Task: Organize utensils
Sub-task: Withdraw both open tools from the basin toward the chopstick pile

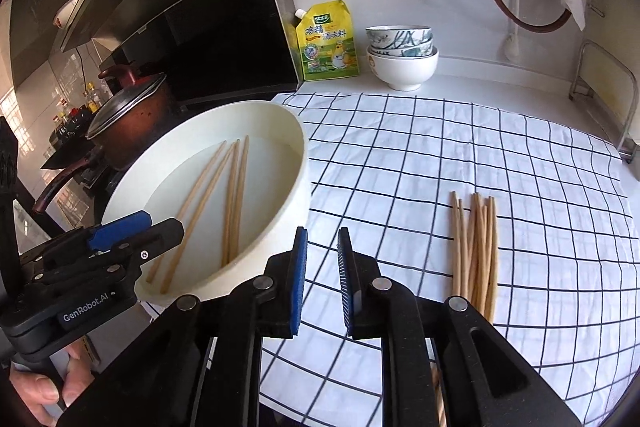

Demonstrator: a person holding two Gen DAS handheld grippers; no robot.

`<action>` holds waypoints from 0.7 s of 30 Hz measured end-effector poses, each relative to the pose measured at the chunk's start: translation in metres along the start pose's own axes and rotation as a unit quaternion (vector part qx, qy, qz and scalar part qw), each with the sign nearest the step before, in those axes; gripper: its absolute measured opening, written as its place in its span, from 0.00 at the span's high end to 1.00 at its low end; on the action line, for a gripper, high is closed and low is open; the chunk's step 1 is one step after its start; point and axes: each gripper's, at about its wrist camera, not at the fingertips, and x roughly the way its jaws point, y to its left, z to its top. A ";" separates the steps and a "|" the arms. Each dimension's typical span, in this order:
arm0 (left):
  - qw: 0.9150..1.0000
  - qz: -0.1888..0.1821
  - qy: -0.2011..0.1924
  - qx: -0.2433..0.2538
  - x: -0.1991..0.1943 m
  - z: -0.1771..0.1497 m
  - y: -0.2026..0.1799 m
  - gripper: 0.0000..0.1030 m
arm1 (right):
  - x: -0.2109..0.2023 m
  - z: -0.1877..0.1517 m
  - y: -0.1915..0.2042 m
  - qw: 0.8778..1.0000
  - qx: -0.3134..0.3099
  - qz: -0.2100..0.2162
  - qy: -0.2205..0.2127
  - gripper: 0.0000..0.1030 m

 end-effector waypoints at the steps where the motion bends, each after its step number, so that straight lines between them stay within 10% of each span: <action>1: 1.000 -0.003 0.000 0.005 -0.001 -0.001 -0.006 0.54 | -0.003 -0.002 -0.006 1.000 0.003 -0.004 -0.001 0.82; 21: 0.995 -0.027 0.024 0.094 0.026 -0.035 -0.115 0.43 | -0.042 -0.050 -0.110 0.994 0.064 -0.093 -0.002 0.77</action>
